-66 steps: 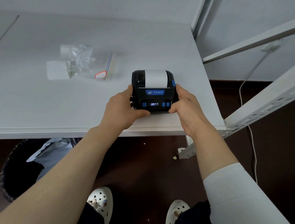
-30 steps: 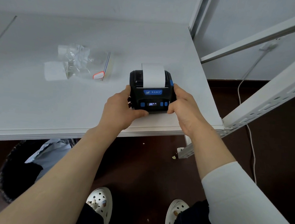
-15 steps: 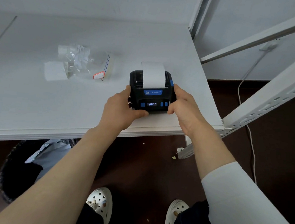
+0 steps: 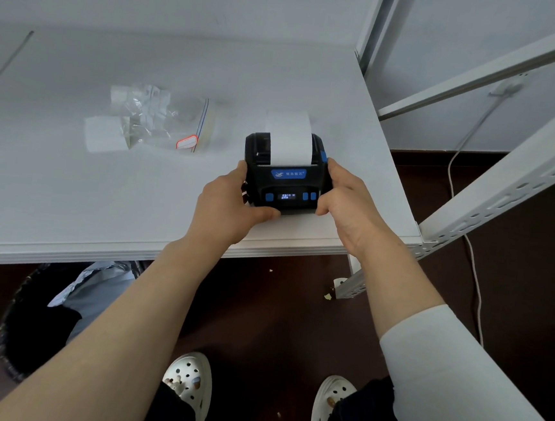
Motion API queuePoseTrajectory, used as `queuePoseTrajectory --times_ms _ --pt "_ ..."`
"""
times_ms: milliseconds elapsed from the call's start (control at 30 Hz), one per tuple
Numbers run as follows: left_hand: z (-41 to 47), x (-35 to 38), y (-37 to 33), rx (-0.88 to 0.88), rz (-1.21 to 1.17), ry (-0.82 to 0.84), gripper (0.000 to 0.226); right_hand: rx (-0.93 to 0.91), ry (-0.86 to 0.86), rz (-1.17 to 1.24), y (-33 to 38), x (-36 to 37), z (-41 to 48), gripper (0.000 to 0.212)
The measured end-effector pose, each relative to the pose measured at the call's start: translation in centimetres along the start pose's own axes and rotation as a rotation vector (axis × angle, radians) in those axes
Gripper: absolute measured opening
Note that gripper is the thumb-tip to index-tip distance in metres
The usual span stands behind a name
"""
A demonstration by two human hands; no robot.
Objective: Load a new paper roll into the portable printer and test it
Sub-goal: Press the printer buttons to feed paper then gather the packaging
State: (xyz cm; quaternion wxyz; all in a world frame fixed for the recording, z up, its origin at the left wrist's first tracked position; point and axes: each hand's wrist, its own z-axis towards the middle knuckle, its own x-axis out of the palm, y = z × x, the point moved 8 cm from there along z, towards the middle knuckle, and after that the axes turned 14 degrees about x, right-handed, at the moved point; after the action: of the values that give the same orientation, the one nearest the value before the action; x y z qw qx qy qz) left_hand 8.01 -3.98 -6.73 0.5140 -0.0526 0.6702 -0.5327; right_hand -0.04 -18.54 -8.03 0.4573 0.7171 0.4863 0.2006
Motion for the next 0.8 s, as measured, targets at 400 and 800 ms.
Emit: queuePoseTrajectory --times_ms 400,800 --pt "0.01 -0.10 -0.21 0.006 0.003 0.002 0.060 0.014 -0.005 0.000 -0.01 0.02 -0.04 0.073" --pt "-0.11 -0.10 -0.50 0.008 0.012 0.008 0.059 0.007 -0.013 -0.010 0.14 0.01 -0.22 0.072"
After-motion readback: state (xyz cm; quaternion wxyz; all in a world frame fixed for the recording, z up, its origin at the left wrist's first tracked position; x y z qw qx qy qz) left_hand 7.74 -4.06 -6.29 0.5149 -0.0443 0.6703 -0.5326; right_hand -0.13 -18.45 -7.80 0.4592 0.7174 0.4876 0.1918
